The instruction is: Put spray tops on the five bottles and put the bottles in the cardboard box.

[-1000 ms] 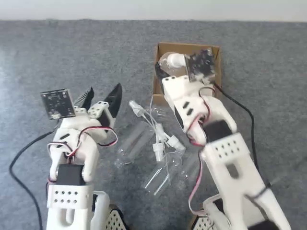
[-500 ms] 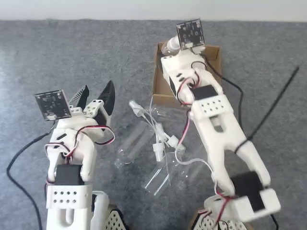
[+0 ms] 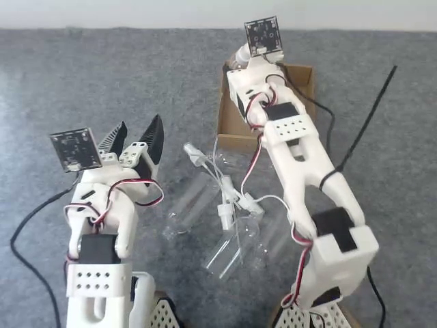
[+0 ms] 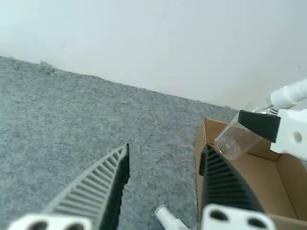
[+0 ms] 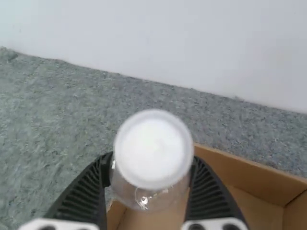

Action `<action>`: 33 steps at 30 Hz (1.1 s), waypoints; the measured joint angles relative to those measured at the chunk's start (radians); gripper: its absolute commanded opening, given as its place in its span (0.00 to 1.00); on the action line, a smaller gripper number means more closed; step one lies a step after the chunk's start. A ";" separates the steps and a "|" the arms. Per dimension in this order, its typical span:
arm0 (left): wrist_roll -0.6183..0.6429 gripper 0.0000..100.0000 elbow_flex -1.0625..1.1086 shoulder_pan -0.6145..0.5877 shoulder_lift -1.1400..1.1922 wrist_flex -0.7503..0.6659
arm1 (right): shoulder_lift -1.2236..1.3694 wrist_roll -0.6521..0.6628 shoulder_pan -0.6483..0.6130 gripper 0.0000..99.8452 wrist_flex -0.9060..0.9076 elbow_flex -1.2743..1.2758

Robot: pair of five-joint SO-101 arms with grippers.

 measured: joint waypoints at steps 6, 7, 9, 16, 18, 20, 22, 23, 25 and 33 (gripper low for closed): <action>0.000 0.22 0.000 0.000 0.000 0.000 | 0.140 0.000 0.021 0.01 0.000 -0.110; 0.000 0.22 0.000 0.000 0.000 0.000 | 0.158 0.000 0.023 0.01 0.000 -0.124; 0.000 0.22 0.000 0.000 0.000 0.000 | 0.192 0.000 0.025 0.01 0.000 -0.152; 0.000 0.22 0.000 0.000 0.000 0.000 | 0.258 0.000 0.025 0.01 0.000 -0.190; 0.000 0.22 0.000 0.000 0.000 0.000 | 0.265 0.000 0.025 0.01 0.000 -0.190; 0.000 0.22 0.000 0.000 0.000 0.000 | 0.265 0.000 0.025 0.01 0.000 -0.190; 0.000 0.22 0.000 0.000 0.000 0.000 | 0.265 0.000 0.025 0.01 0.000 -0.190; 0.000 0.22 0.000 0.000 0.000 0.000 | 0.265 0.000 0.023 0.01 0.000 -0.190; 0.000 0.22 0.000 0.000 0.000 0.000 | 0.265 0.000 0.020 0.01 0.000 -0.190; 0.000 0.22 0.000 0.000 0.000 0.000 | 0.362 0.000 0.009 0.09 0.000 -0.273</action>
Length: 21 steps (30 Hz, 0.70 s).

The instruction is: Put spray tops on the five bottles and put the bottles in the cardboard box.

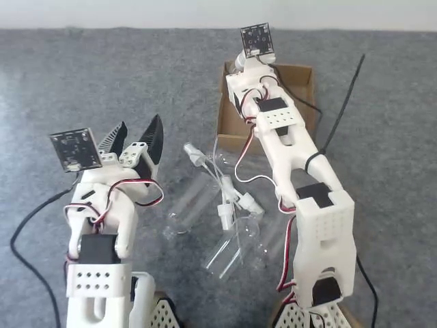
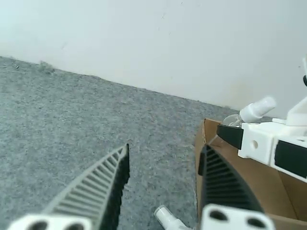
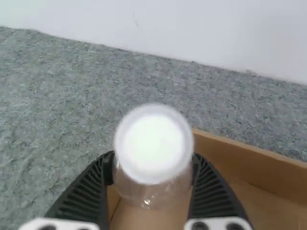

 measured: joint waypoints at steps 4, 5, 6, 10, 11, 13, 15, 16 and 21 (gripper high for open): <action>0.000 0.22 0.000 0.000 0.000 0.000 | 0.026 0.000 -0.003 0.10 -0.002 -0.031; 0.000 0.22 0.000 0.000 0.000 0.000 | 0.029 0.000 -0.003 0.10 -0.002 -0.034; 0.000 0.22 0.000 0.000 0.000 0.000 | 0.029 0.000 -0.003 0.10 -0.002 -0.037; 0.000 0.22 0.000 0.000 0.000 0.000 | 0.031 0.000 -0.003 0.15 -0.002 -0.040; 0.000 0.22 0.000 0.000 0.000 0.000 | 0.031 0.000 -0.003 0.18 -0.002 -0.040; 0.000 0.22 0.000 0.000 0.000 0.000 | 0.031 0.000 -0.006 0.22 -0.002 -0.040; 0.000 0.22 0.000 0.000 0.000 0.000 | 0.031 0.000 -0.009 0.23 -0.002 -0.040; 0.000 0.22 0.000 0.000 0.000 0.000 | 0.031 0.000 -0.009 0.23 -0.002 -0.040; 0.000 0.22 0.000 0.000 0.000 0.000 | 0.058 0.000 -0.002 0.23 -0.002 -0.038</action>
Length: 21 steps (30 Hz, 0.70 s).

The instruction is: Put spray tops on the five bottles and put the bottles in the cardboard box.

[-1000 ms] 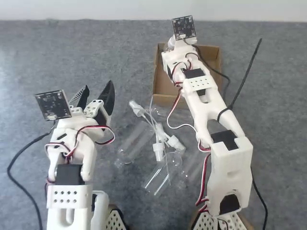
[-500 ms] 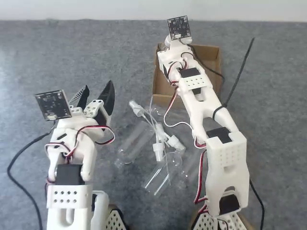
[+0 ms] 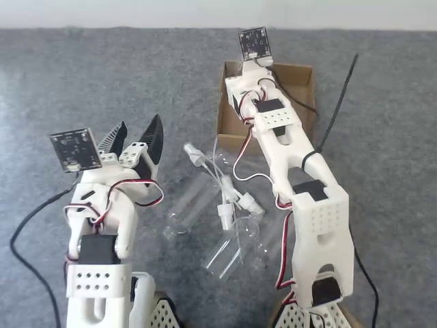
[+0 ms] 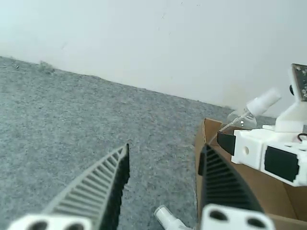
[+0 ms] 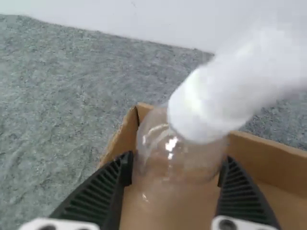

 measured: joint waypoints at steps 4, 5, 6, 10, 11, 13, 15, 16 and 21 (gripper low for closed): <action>0.000 0.22 0.000 0.000 0.000 0.000 | 0.000 0.000 -0.006 0.23 0.000 0.000; 0.000 0.22 0.000 0.000 0.000 0.000 | 0.000 0.000 -0.006 0.22 0.000 0.000; 0.000 0.22 0.000 0.000 0.000 0.000 | 0.000 0.000 -0.006 0.20 0.000 0.000; 0.000 0.22 0.000 0.000 0.000 0.000 | 0.000 0.000 -0.003 0.14 0.000 0.000; 0.000 0.22 0.000 0.000 0.000 0.000 | 0.000 0.000 -0.005 0.14 0.000 0.000; 0.000 0.22 0.000 0.000 0.000 0.000 | 0.000 0.000 -0.006 0.14 0.000 0.000; 0.000 0.22 0.000 0.000 0.000 0.000 | 0.000 0.000 -0.006 0.14 0.000 0.000; 0.000 0.22 0.000 0.000 0.000 0.000 | 0.000 0.000 -0.006 0.14 0.000 0.000; 0.000 0.22 0.000 0.000 0.000 0.000 | 0.000 0.000 -0.006 0.19 0.000 0.000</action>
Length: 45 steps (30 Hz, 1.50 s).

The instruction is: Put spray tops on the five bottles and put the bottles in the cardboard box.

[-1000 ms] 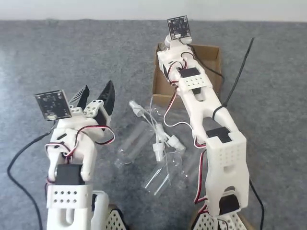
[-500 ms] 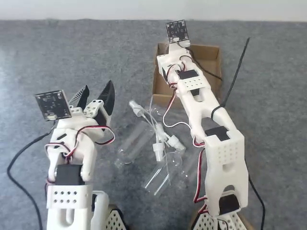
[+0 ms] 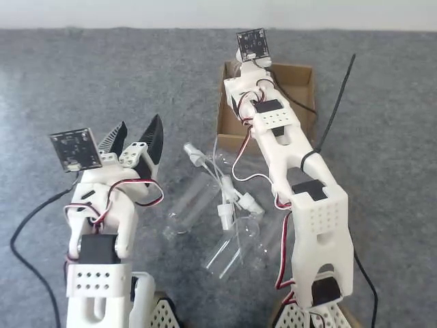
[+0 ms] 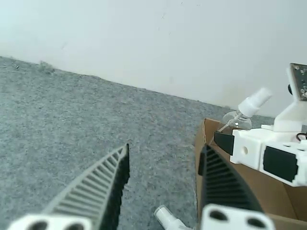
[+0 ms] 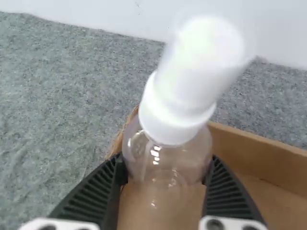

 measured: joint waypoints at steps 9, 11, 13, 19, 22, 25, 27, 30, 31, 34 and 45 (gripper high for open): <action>0.000 0.22 0.000 0.000 0.000 0.000 | 0.000 0.000 0.000 0.25 0.000 0.000; 0.000 0.22 0.000 0.000 0.000 0.000 | 0.000 0.000 0.000 0.25 0.005 0.000; 0.000 0.22 0.000 0.000 0.000 0.000 | 0.000 0.000 0.000 0.26 0.018 0.000; 0.000 0.22 0.000 0.000 0.000 0.000 | 0.000 0.000 0.000 0.26 0.072 0.000; 0.000 0.22 0.000 0.000 0.000 0.000 | 0.000 0.000 0.000 0.26 0.114 0.000; 0.000 0.22 0.000 0.000 0.000 0.000 | 0.000 0.000 0.000 0.26 0.133 0.000; 0.000 0.22 0.000 0.000 0.000 0.000 | 0.000 0.000 0.000 0.26 0.150 0.000; 0.000 0.22 0.000 0.000 0.000 0.000 | 0.000 0.000 0.000 0.26 0.172 0.000; 0.000 0.22 0.000 0.000 0.000 0.000 | 0.000 0.000 0.000 0.26 0.178 0.000; 0.000 0.22 0.000 0.000 0.000 0.000 | -0.012 0.000 0.000 0.26 0.203 0.000; 0.000 0.22 0.000 0.000 0.000 0.000 | -0.236 0.000 0.005 0.25 0.483 0.002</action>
